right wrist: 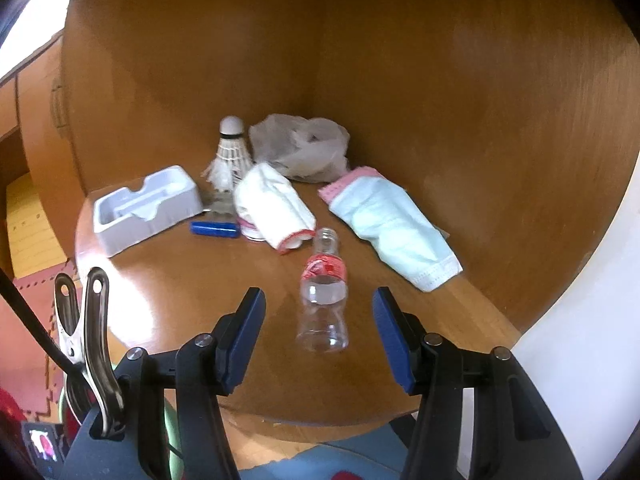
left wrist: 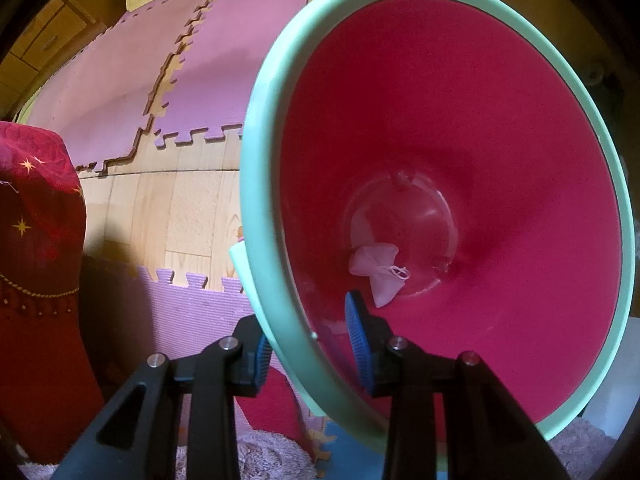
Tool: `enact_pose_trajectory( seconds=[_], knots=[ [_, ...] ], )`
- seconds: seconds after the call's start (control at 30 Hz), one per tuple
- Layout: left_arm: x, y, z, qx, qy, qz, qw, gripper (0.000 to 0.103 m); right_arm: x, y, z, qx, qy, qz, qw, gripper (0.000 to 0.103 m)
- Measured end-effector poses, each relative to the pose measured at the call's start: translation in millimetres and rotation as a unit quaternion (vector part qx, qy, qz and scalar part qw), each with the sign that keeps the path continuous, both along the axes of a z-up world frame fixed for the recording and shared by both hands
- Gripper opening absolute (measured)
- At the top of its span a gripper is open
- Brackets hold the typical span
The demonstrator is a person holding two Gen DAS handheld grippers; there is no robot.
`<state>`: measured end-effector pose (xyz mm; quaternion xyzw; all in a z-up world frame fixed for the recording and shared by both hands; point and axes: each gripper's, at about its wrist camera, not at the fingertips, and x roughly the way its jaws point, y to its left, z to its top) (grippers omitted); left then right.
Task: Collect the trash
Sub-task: 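Move the right tool back to the shelf toward the plastic bottle, then close the right tool around the red-labelled plastic bottle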
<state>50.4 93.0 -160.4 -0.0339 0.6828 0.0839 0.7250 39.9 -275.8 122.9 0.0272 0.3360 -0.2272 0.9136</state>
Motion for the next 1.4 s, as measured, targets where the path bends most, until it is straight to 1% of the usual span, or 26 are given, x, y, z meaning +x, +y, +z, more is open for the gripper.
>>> enact_pose_trajectory(
  seconds=[0.23, 0.43, 0.6, 0.93, 1.23, 1.3, 1.4],
  knots=[
    [-0.2, -0.7, -0.5, 0.001, -0.001, -0.001, 1.0, 0.036, 9.1, -12.3, -8.5, 0.011, 0.009, -0.014, 1.0, 0.057],
    [-0.3, -0.9, -0.4, 0.003, 0.0, -0.002, 1.0, 0.036, 23.6, -17.5, -16.1, 0.001, 0.024, -0.021, 1.0, 0.057],
    [0.3, -0.9, -0.7, 0.006, 0.001, -0.003, 1.0, 0.036, 28.2, -20.4, -19.5, 0.002, 0.027, -0.026, 0.999, 0.057],
    [0.2, -1.0, -1.3, 0.009, 0.001, -0.005, 0.9999, 0.036, 34.6, -25.2, -25.9, 0.001, 0.034, -0.022, 0.999, 0.057],
    [0.2, -0.2, -1.0, 0.011, 0.001, -0.006, 0.9999, 0.037, 30.7, -21.5, -25.2, -0.003, 0.033, -0.02, 0.999, 0.057],
    [0.4, 0.5, -1.2, 0.011, 0.001, -0.006, 0.9999, 0.037, 29.2, -21.0, -25.0, 0.0, 0.031, -0.019, 0.999, 0.056],
    [0.2, 0.0, -1.1, 0.01, 0.001, -0.006, 0.9999, 0.037, 27.7, -20.0, -24.3, 0.007, 0.029, -0.015, 0.999, 0.051]
  ],
)
